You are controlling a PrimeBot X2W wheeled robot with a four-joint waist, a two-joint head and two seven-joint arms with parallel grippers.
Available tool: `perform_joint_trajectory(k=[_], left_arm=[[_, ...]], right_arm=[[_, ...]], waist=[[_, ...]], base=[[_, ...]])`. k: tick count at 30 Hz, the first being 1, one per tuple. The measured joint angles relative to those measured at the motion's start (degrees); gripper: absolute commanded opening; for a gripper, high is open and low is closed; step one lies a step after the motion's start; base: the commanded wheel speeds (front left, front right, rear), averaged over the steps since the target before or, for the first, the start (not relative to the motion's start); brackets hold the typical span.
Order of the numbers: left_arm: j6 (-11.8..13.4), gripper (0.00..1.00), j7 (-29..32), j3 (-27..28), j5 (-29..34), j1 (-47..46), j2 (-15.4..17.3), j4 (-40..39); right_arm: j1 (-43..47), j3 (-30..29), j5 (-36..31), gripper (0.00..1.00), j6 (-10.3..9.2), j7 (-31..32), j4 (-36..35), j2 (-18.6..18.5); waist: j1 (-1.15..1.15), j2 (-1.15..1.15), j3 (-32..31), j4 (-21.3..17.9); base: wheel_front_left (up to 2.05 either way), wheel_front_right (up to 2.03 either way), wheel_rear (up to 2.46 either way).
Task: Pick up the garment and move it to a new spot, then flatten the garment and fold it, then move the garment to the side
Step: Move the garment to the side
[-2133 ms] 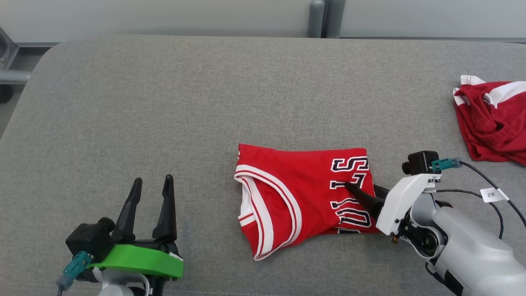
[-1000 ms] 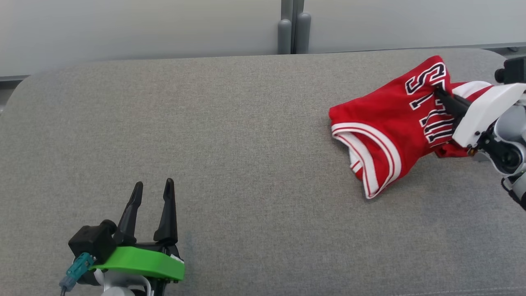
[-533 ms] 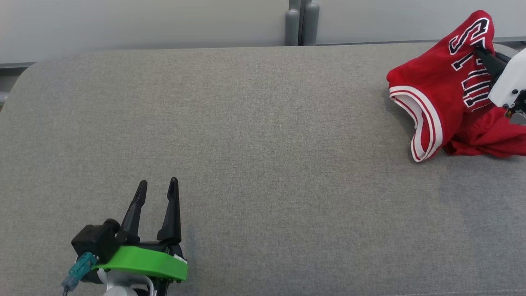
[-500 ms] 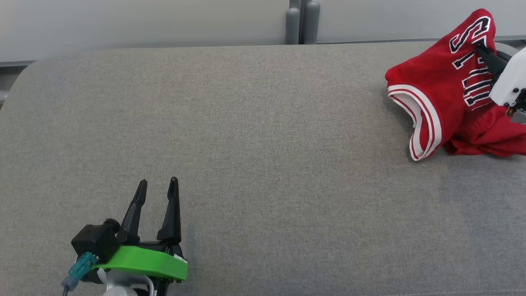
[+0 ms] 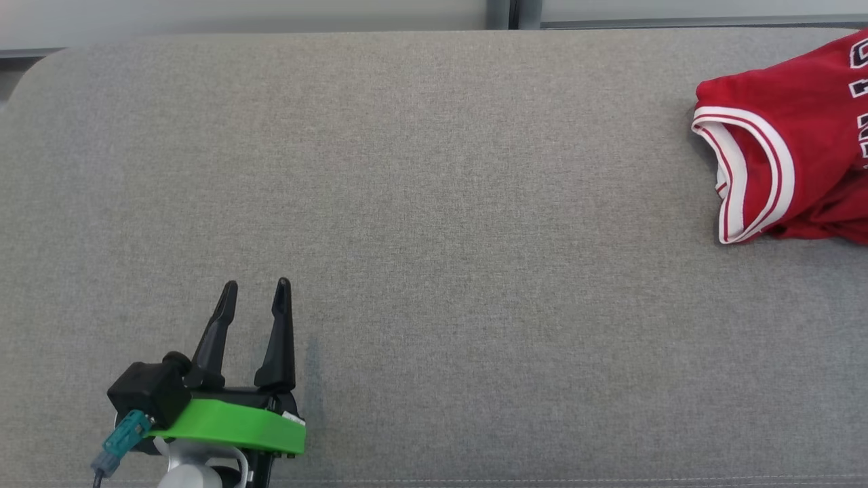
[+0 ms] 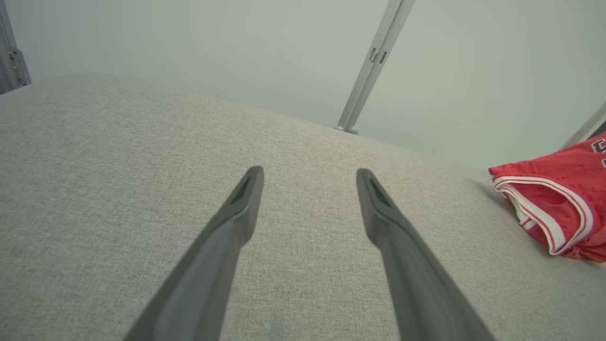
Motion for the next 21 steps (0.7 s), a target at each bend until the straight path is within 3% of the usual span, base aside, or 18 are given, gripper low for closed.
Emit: perform_joint_trajectory(k=[13, 21], left_arm=[[0.2, 1.00, 2.1, -0.1, 3.0, -4.1, 2.8, -6.1], [0.5, 1.00, 3.0, 0.0, 3.5, -5.1, 3.5, -8.1]], right_arm=[[-0.4, -3.9, 0.2, 0.00, -2.65, -2.8, 5.2, -1.5], [-0.4, -4.6, 0.5, 0.00, -3.45, -5.6, 8.2, 0.4]], waist=[[0.00, 0.00, 7.6, 0.4], [0.00, 0.00, 11.1, -0.6]], base=[[0.00, 0.00, 0.00], [0.00, 0.00, 0.00]])
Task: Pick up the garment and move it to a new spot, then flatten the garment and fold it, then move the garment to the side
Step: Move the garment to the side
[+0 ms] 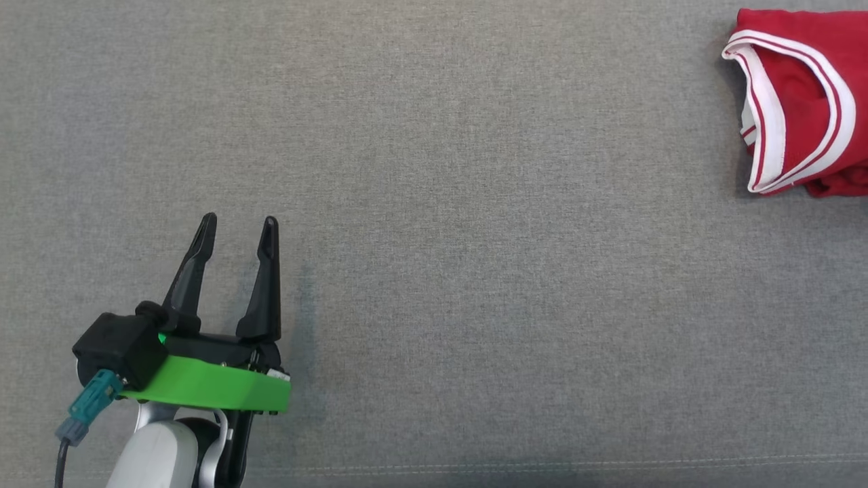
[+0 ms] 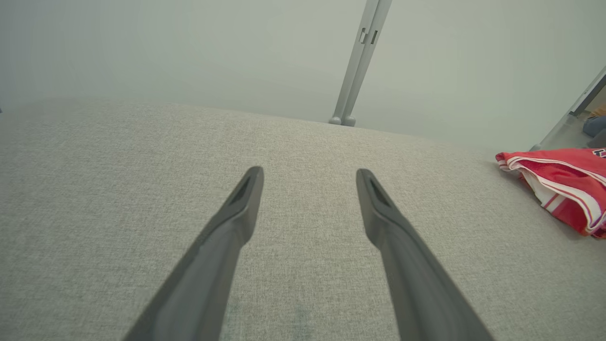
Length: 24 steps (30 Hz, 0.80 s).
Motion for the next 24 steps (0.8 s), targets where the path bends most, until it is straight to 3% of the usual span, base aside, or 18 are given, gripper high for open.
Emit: perform_joint_trajectory(k=[4, 5, 7, 8, 24], left_arm=[[0.0, 1.00, 0.3, -0.1, 0.3, -0.8, 0.1, -0.6], [0.0, 1.00, 0.4, -0.1, 0.5, -0.9, 0.1, -0.6], [0.0, 1.00, 0.6, -0.3, 0.5, -1.1, 0.1, -0.8], [0.0, 1.00, 0.6, -0.4, 0.5, -1.1, 0.1, -0.9], [0.0, 1.00, 1.1, -1.2, 1.0, -1.8, 0.1, -1.2]], right_arm=[[0.0, -0.2, 0.0, 0.00, -0.05, -1.3, 1.3, 0.4], [0.0, -0.3, 0.0, 0.09, -0.07, -2.0, 1.7, 0.5], [0.0, -0.5, -0.4, 0.61, -0.08, -3.3, 2.3, 0.8], [-0.1, -0.6, -0.5, 1.00, -0.19, -3.9, 2.6, 0.8], [-0.8, -0.4, -2.9, 1.00, -0.52, -8.2, 7.0, 1.3]], waist=[[0.00, 0.00, 0.8, -1.1], [0.00, 0.00, 0.9, -1.3], [0.00, 0.00, 1.2, -1.8], [0.00, 0.00, 1.3, -2.0], [0.00, 0.00, 1.0, -3.2]], base=[[0.00, 0.00, 0.00], [0.00, 0.00, 0.00], [0.00, 0.00, 0.00], [0.00, 0.00, 0.00], [0.00, 0.00, 0.00]])
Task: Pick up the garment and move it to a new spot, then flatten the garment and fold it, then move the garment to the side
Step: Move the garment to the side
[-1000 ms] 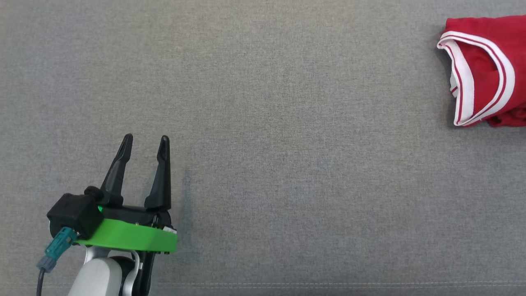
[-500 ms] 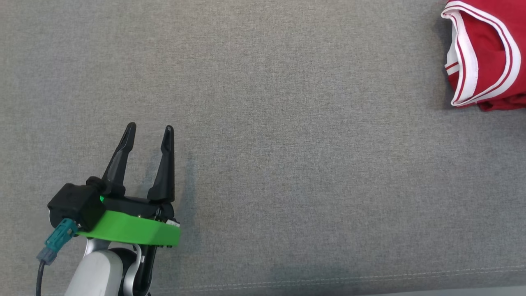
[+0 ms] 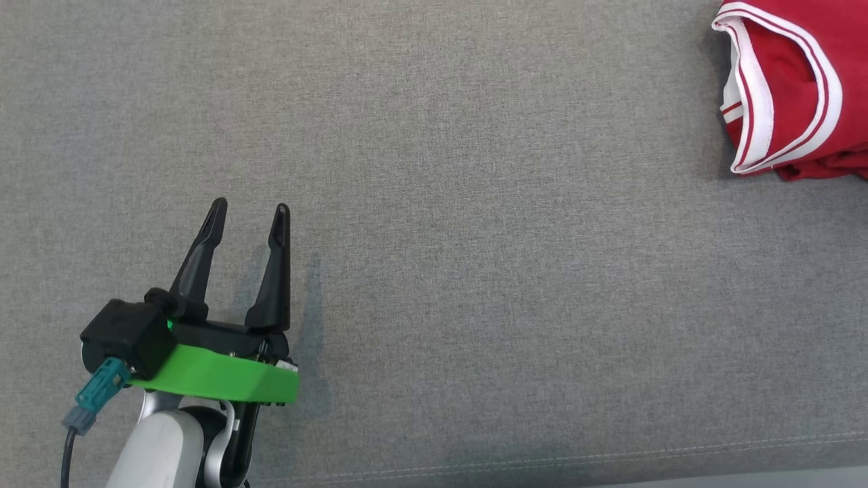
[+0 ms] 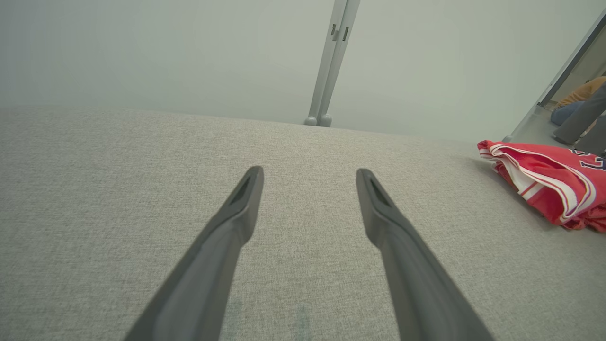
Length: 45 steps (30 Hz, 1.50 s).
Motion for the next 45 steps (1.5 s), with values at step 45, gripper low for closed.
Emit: perform_joint_trajectory(k=[45], left_arm=[[4.5, 1.00, -2.2, 5.1, -2.9, 5.1, -2.6, 8.8]], right_arm=[[8.9, 6.1, -6.5, 1.00, 4.86, -15.8, -13.5, 14.8]], waist=[[0.00, 0.00, -21.1, -6.7]], base=[[0.00, 0.00, 0.00]])
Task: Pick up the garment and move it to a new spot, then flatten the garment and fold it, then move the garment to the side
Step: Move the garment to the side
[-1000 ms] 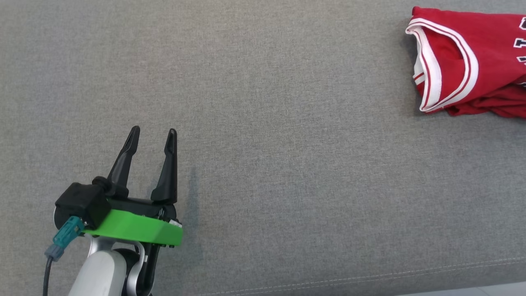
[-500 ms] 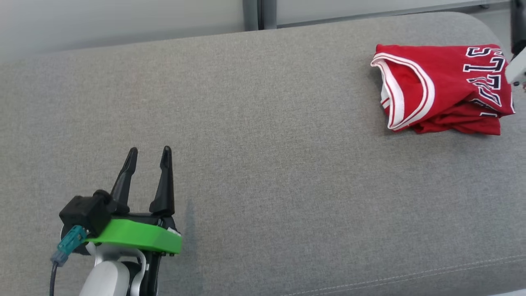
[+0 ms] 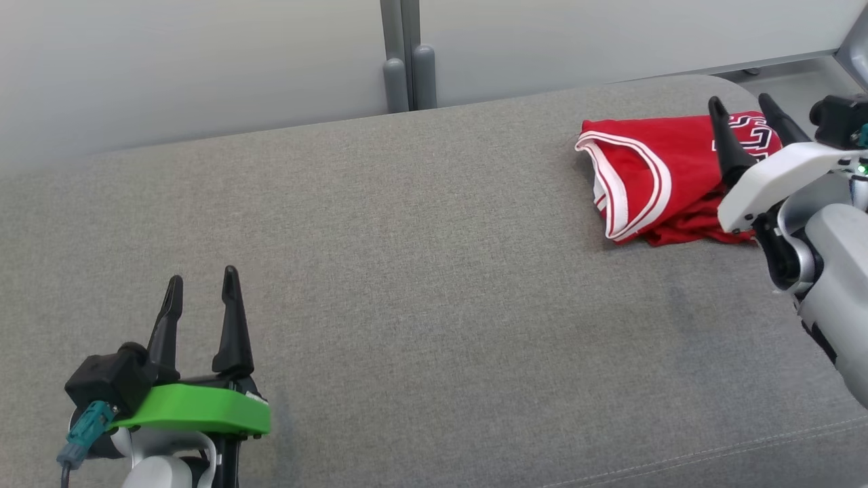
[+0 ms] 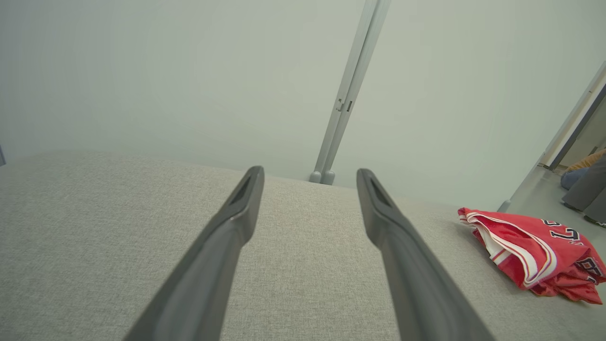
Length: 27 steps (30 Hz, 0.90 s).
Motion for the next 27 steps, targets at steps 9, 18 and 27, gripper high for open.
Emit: perform_joint_trajectory(k=[9, 18, 27], left_arm=[[0.6, 1.00, -0.4, 1.9, 1.4, 2.6, -0.1, 1.5], [1.0, 1.00, -0.5, 2.4, 1.6, 4.6, -0.4, 2.4], [1.1, 1.00, -1.0, 3.8, 1.9, 6.0, -0.8, 2.4]], right_arm=[[6.3, -2.0, -4.4, 1.00, -4.34, -0.1, -8.6, 4.0], [15.7, -6.1, -7.6, 1.00, -5.33, -0.1, -16.3, 8.6], [23.7, -9.2, -11.0, 1.00, -5.34, -0.1, -19.7, 10.9]], waist=[[0.00, 0.00, -1.3, -0.1], [0.00, 0.00, -2.8, 0.4], [0.00, 0.00, -3.4, 0.9]], base=[[0.00, 0.00, 0.00], [0.00, 0.00, 0.00], [0.00, 0.00, 0.00]])
